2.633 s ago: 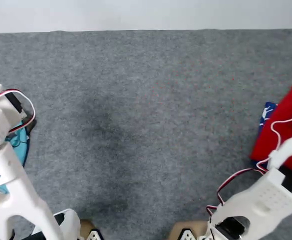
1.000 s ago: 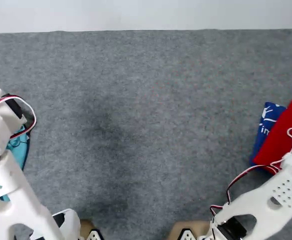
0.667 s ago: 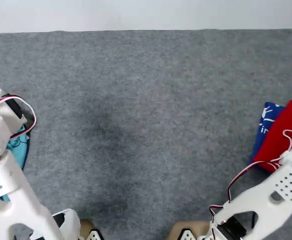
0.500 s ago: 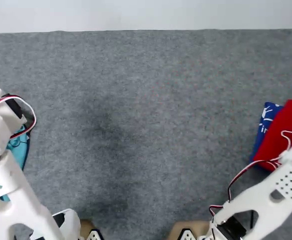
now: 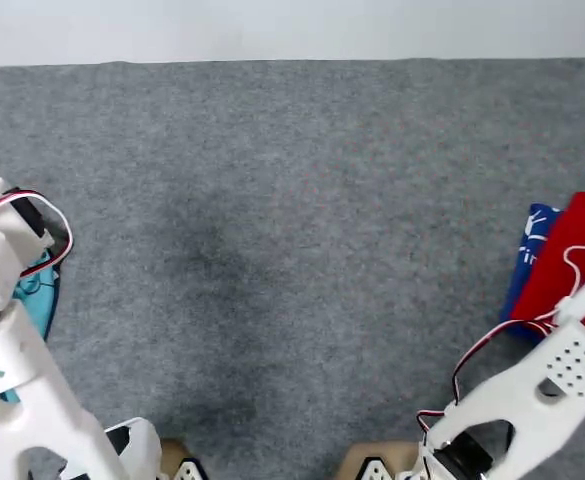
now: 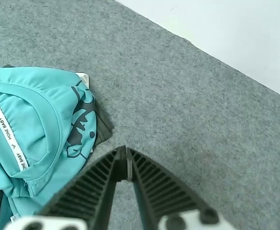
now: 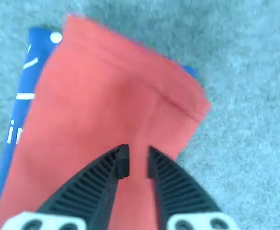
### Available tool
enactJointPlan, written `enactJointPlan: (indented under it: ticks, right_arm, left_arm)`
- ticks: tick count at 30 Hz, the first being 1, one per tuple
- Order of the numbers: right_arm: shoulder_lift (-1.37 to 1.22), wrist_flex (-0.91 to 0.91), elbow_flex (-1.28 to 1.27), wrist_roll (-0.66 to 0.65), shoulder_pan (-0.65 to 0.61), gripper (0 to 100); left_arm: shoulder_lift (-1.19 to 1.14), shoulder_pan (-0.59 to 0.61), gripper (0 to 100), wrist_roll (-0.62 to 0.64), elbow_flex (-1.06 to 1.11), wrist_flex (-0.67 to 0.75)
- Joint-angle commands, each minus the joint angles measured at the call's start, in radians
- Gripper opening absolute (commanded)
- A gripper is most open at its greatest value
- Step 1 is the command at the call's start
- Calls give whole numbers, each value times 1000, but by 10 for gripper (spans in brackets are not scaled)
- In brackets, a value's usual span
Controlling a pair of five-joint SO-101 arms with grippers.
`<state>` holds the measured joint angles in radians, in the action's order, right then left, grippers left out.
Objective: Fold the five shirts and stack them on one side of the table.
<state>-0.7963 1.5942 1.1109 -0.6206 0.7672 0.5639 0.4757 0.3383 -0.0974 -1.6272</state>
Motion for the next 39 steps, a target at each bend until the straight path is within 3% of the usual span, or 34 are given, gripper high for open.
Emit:
enactJointPlan:
  ticks: [1,7,13,26,30,39]
  right_arm:
    - [50,-27,41,15,36,198]
    - [-5,-82,43,12,68,208]
    - [-90,-239,43,9,97,6]
    - [-274,-490,178,-6,70,23]
    - [-272,-404,276,-54,67,24]
    - [-277,-25,528,-54,-25,24]
  left_arm:
    - [17,0,5,-6,-2,2]
    - [17,0,5,-6,-2,2]
    - [17,0,5,-6,-2,-2]
    - [20,0,5,-6,-2,-5]
    - [21,0,5,-6,-2,-5]
    - [18,0,5,-6,-2,0]
